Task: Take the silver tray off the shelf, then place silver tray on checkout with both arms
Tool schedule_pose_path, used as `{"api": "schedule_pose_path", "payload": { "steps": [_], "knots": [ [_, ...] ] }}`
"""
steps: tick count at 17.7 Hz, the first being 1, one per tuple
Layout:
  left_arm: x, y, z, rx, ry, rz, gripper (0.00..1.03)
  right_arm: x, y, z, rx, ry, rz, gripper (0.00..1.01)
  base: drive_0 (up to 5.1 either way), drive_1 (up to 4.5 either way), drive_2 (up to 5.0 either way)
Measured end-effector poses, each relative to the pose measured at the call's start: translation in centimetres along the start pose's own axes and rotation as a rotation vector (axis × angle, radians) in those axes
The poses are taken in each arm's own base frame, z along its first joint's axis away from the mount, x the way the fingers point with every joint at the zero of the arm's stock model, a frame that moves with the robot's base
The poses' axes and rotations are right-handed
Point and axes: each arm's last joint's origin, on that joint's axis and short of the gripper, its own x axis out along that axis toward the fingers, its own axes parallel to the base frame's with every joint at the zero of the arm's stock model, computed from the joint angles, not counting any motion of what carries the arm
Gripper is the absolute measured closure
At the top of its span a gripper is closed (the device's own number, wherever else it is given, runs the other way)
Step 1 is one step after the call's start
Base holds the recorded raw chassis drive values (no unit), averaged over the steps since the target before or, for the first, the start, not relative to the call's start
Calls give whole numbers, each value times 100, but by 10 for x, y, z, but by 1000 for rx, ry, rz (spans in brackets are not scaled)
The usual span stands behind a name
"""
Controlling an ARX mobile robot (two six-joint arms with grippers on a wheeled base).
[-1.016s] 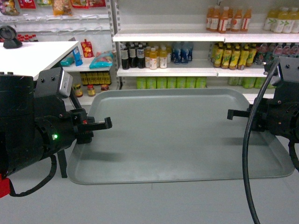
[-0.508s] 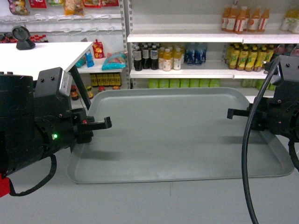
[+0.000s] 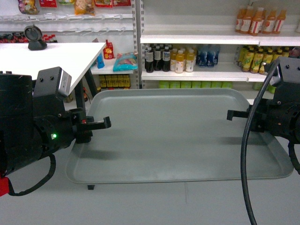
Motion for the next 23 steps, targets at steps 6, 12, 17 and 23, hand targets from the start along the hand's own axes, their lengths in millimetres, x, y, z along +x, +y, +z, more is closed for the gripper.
{"api": "schedule_pose_path", "payload": {
  "steps": [6,12,17,23],
  "knots": [
    [0,-2,-1,1,-1,-1,100,0,-1,0,1,2,-4,98,-83,41,41],
    [0,-2,-1,2,0,-2,100,0,-1,0,0,2,-2,98,-484,261,261],
    [0,-2,0,2,-3,-1,100,0,-1,0,1,2,-2,98,-497,249,249],
    [0,-2,-1,1,-1,-2,100,0,-1,0,1,-1,0,98,-499,246,246]
  ]
}}
